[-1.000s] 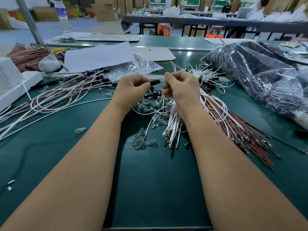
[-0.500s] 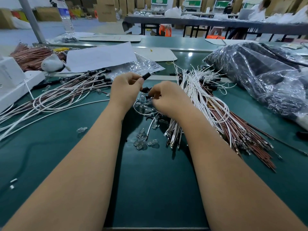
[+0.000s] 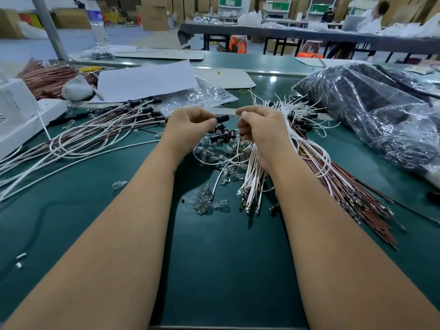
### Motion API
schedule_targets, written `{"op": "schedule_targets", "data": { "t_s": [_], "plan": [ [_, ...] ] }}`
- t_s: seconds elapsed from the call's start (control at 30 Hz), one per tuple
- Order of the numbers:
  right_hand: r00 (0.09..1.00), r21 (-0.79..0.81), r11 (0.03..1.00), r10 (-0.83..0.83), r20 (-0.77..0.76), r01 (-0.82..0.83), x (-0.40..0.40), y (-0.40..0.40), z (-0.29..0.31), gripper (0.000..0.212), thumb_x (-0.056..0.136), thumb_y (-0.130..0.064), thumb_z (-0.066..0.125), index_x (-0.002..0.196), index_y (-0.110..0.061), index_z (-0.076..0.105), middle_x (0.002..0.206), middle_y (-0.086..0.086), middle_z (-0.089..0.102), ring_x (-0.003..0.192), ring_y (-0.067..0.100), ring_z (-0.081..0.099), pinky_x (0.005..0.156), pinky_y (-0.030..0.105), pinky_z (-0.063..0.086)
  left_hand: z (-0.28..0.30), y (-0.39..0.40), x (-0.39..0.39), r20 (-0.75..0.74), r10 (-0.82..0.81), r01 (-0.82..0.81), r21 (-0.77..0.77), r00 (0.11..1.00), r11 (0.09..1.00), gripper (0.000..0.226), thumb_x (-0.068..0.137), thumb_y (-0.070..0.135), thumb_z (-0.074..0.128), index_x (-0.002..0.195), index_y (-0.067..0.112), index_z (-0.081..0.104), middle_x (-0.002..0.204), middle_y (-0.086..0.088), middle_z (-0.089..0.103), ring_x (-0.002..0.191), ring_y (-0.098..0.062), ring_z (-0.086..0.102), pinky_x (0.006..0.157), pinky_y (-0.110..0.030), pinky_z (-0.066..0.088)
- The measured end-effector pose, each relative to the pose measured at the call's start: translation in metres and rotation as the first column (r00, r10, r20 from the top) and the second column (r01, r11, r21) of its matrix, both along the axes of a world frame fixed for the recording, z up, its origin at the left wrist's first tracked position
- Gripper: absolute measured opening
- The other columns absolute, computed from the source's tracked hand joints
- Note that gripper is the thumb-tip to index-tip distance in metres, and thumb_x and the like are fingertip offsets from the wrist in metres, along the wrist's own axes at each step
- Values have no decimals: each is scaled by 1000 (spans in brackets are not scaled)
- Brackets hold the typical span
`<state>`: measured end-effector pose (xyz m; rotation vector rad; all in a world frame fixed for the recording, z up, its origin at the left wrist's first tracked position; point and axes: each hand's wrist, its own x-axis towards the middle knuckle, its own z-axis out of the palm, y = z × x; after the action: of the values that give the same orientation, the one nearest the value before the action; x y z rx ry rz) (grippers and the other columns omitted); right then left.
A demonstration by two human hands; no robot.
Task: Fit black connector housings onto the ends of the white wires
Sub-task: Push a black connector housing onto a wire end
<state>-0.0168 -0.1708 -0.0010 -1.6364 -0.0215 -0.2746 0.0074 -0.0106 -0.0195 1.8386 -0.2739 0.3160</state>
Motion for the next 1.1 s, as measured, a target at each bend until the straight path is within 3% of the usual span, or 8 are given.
{"op": "schedule_targets", "data": {
  "t_s": [0.17, 0.47, 0.6, 0.8, 1.1],
  "plan": [
    [1000, 136, 991, 15, -18, -12, 2, -2, -2, 15, 95, -8, 57, 82, -12, 63, 69, 3, 61, 60, 11, 54, 53, 18, 45, 1, 0, -1, -17, -40, 40, -12, 999, 999, 13, 86, 11, 70, 82, 23, 70, 71, 8, 69, 69, -2, 64, 70, -12, 49],
    [999, 82, 996, 34, -4, -33, 2, -2, -5, 11, 93, -9, 61, 84, -12, 65, 71, 3, 63, 61, 10, 56, 56, 18, 48, 3, -3, -6, -34, -72, 72, -15, 997, 997, 12, 87, 9, 69, 83, 20, 70, 71, 8, 69, 67, 1, 64, 68, -10, 48],
    [999, 106, 994, 40, -3, -39, 1, -3, -6, 9, 92, -4, 60, 86, -10, 64, 77, 7, 65, 66, 12, 60, 58, 18, 51, 2, -3, -7, -25, -68, 68, 2, 997, 998, 10, 85, 8, 71, 83, 18, 70, 77, 1, 70, 71, -6, 64, 75, -18, 53],
    [1000, 28, 1000, 4, 17, -5, 2, -2, -5, 17, 89, -6, 66, 74, -13, 63, 64, 2, 61, 54, 9, 54, 53, 19, 46, 4, -4, -8, -9, -37, 37, 9, 999, 999, 5, 85, 9, 72, 86, 13, 70, 80, -7, 70, 73, -12, 63, 79, -25, 54],
    [996, 106, 990, 88, 34, -91, 0, -5, -5, 12, 87, -3, 67, 79, -12, 67, 61, 1, 56, 58, 10, 53, 56, 18, 48, 6, -5, -9, -21, -56, 54, -73, 998, 996, 4, 84, 10, 72, 82, 13, 71, 65, 7, 69, 62, -1, 64, 66, -11, 48]
  ]
}}
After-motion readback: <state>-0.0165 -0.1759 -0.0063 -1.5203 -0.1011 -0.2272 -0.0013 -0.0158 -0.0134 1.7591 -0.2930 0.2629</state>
